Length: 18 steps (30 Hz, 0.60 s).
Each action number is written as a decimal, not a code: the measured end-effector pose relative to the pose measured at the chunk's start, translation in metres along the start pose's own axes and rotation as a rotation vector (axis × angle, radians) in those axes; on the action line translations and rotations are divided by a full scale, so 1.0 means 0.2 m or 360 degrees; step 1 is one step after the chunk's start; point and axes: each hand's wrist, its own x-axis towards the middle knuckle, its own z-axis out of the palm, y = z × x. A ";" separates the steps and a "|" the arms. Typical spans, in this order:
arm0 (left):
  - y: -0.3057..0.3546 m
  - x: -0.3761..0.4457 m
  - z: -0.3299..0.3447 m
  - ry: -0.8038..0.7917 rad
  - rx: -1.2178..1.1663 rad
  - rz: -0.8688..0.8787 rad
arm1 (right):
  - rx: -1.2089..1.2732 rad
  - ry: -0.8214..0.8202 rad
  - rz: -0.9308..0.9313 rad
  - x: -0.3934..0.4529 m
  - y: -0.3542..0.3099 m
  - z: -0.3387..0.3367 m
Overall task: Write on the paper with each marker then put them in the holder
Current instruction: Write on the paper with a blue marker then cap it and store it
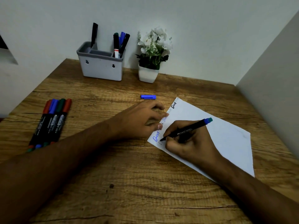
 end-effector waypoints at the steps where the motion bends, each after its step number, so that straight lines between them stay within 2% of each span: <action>1: 0.00 0.00 0.00 0.0001 0.0006 0.0004 | 0.0006 -0.0006 0.0007 0.00 0.00 0.00; 18: 0.00 0.00 -0.01 -0.0039 0.0020 0.0001 | 0.0005 0.0056 0.0042 0.01 0.01 0.00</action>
